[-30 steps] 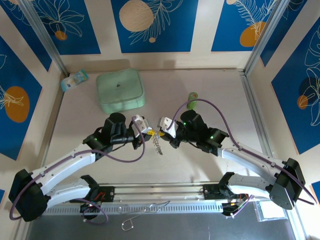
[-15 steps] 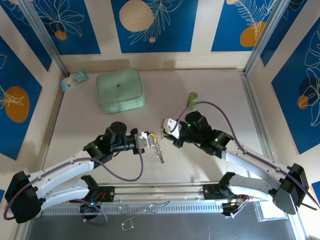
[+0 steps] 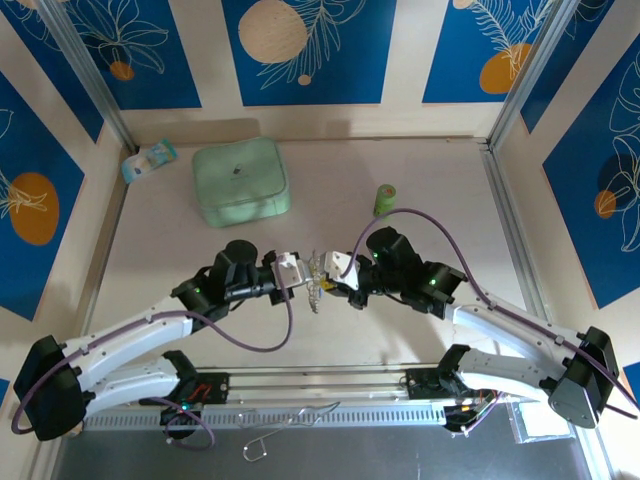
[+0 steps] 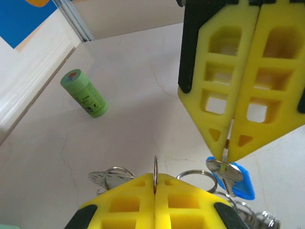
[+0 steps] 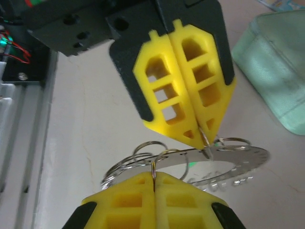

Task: Put the keys on the keyring

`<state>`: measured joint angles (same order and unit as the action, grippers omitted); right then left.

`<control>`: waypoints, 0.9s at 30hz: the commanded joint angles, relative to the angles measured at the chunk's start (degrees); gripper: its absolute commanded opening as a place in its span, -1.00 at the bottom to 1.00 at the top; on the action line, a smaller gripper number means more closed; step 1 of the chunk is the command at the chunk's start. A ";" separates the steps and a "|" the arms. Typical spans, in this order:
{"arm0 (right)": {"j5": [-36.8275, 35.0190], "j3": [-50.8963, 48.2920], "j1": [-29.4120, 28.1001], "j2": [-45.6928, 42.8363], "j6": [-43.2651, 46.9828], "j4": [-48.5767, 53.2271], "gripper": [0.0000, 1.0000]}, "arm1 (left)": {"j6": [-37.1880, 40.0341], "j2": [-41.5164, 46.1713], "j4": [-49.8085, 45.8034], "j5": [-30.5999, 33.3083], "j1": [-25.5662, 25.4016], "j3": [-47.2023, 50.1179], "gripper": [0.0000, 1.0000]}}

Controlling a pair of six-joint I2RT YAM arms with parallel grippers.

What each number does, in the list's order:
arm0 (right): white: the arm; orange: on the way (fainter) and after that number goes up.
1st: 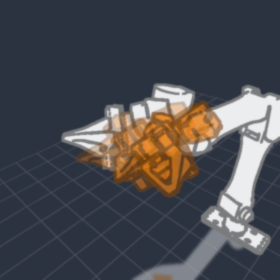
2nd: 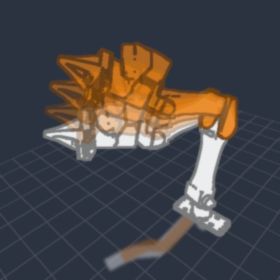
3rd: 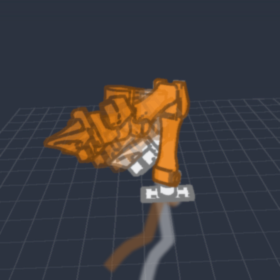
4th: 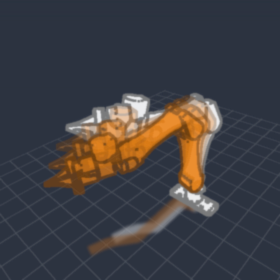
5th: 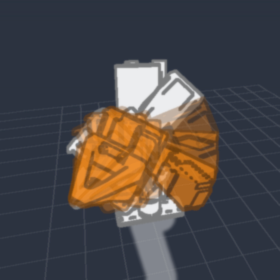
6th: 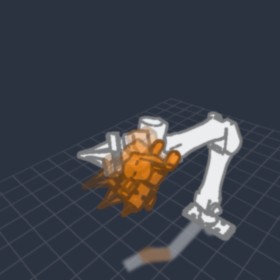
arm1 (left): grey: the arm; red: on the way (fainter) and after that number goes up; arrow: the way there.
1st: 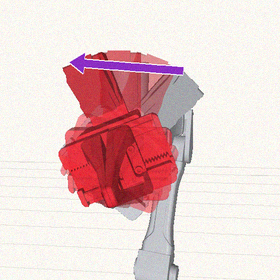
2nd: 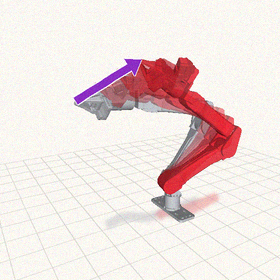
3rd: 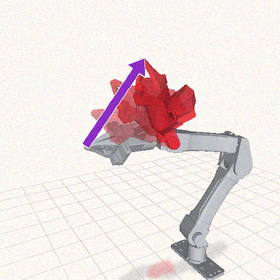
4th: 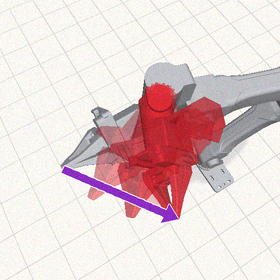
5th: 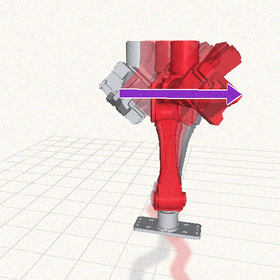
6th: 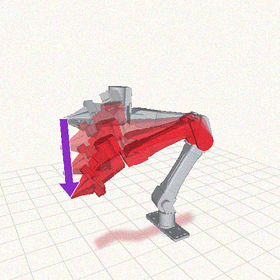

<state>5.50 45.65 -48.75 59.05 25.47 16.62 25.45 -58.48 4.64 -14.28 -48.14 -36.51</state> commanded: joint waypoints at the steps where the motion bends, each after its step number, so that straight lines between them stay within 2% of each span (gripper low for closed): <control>1: -7.77 0.49 -0.08 0.14 -1.39 -3.46 -1.00 | -4.52 -0.04 0.29 0.05 -0.19 -3.27 -1.00; 7: -8.13 0.23 -0.09 1.90 -6.19 -7.40 -1.00 | -9.30 -0.63 -0.22 -0.13 -0.20 -4.00 -1.00; 17: -5.85 -0.41 0.10 1.69 -7.47 -9.04 -1.00 | -9.81 -1.82 -0.90 0.31 -0.16 -4.53 -1.00; 27: -12.76 -0.42 0.14 4.18 -12.20 -12.06 -1.00 | -10.05 -1.03 -0.46 -0.91 -0.18 -4.53 -1.00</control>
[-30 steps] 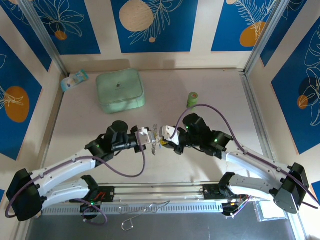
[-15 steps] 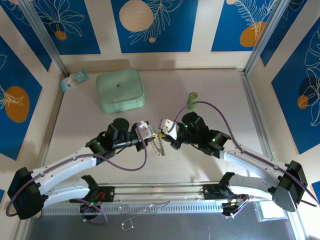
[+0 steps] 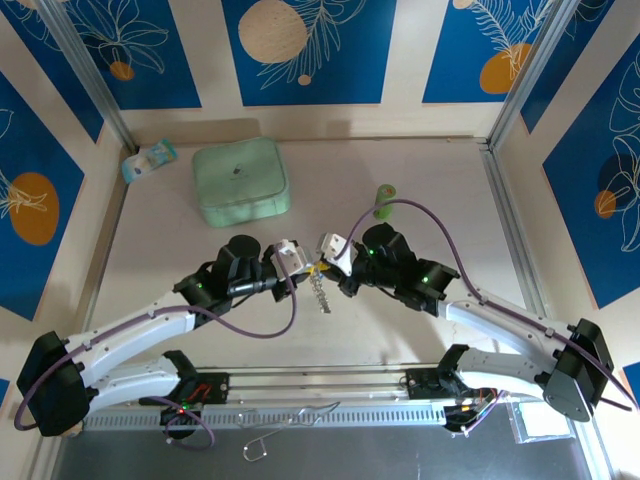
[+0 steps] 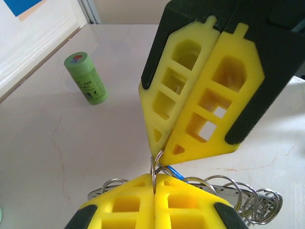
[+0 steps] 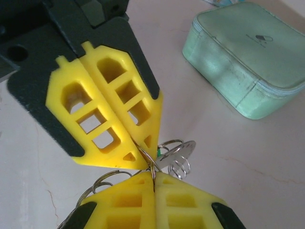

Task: Put the keys on the keyring

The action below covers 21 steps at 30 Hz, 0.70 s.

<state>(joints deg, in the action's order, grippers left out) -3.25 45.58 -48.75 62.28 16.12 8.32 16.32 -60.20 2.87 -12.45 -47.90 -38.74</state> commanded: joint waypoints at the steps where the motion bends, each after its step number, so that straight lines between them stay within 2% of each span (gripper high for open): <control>1: -4.77 -0.36 0.06 1.08 -3.42 -4.14 -1.00 | -1.00 0.78 1.17 -2.76 -0.40 -2.37 -1.00; 9: -9.38 0.19 0.19 2.66 -9.45 -5.95 -1.00 | -0.77 0.95 1.43 -3.33 -0.45 -2.48 -1.00; 13: -9.02 0.41 0.75 2.93 -14.71 -6.05 -1.00 | 2.05 1.66 1.78 -2.47 -0.53 -1.66 -1.00; 21: -7.55 -1.10 2.37 2.63 -26.62 -8.00 -1.00 | 9.87 2.54 5.08 5.34 -2.36 1.06 -1.00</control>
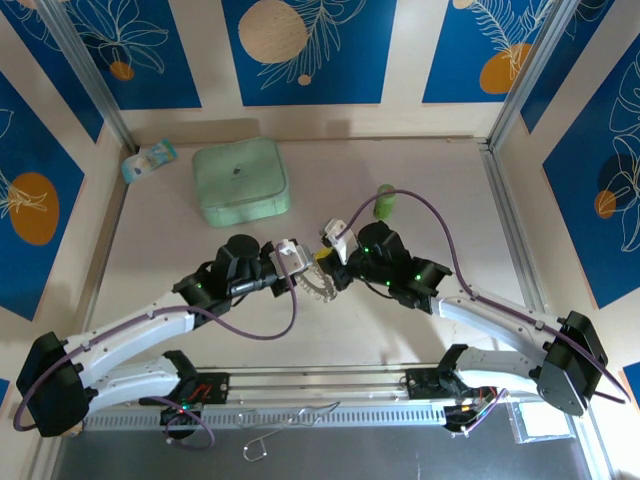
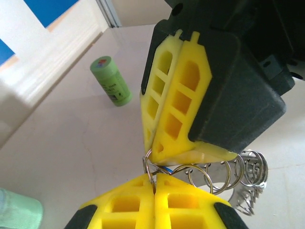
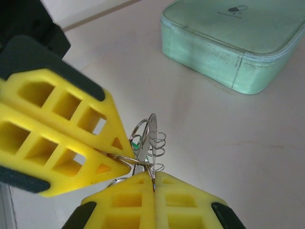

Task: Put the keys on the keyring

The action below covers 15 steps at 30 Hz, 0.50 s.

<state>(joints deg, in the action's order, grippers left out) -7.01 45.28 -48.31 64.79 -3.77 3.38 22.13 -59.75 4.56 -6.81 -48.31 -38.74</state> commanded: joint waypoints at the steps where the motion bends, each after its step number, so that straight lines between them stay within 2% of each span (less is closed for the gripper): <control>1: -3.23 -0.98 2.20 -0.04 -8.03 -3.36 -1.00 | 4.77 2.17 4.55 0.62 -2.11 1.62 -1.00; 9: 3.45 -3.49 3.90 -0.02 -16.34 -6.40 -1.00 | 6.61 2.86 14.06 4.88 -2.49 5.46 -1.00; 15: 10.10 -3.34 4.99 1.45 -17.02 -7.29 -1.00 | 5.55 3.14 20.06 5.17 -2.58 7.46 -1.00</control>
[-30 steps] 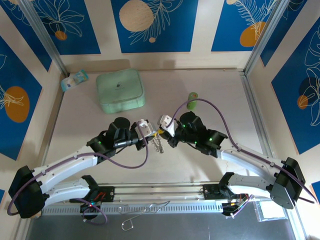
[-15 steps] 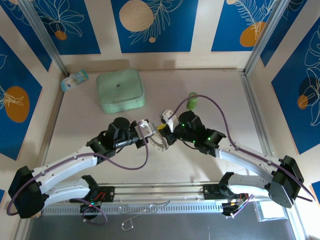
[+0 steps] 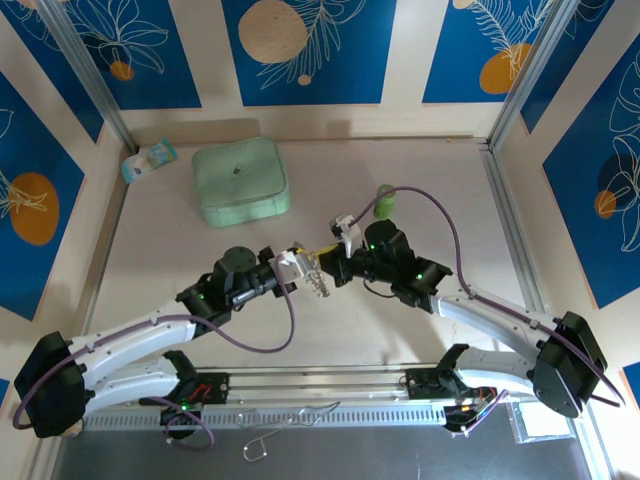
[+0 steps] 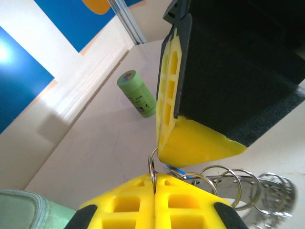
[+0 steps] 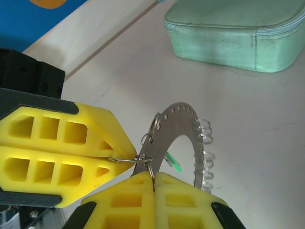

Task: Put the keys on the keyring

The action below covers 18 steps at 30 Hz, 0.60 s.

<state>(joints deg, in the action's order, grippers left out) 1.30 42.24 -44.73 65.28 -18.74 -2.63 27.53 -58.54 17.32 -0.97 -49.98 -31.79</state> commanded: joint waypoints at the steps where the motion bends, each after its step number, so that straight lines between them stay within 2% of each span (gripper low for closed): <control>1: 3.59 -0.03 1.93 1.37 -1.95 -1.01 -1.00 | -0.35 2.03 8.37 -0.89 -0.97 0.82 -1.00; 5: 8.50 0.75 4.21 2.68 -1.66 0.83 -0.99 | -2.21 2.46 11.21 -2.28 -0.85 1.94 -1.00; 10: 10.78 1.21 6.41 2.31 -0.61 2.66 -0.51 | -4.65 2.84 14.62 -4.01 -0.83 3.26 -1.00; 15: 16.83 2.91 9.49 1.73 4.29 7.13 -0.32 | -9.57 2.71 18.62 -6.11 0.03 4.70 -1.00; 18: 20.32 3.28 11.15 -0.91 10.07 8.93 -0.27 | -13.85 2.26 20.15 -8.44 1.53 5.24 -1.00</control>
<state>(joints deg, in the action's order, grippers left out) 16.27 43.33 -34.63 67.00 -14.79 2.96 19.22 -56.95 30.98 -5.72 -49.56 -27.03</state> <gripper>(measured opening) 0.358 0.056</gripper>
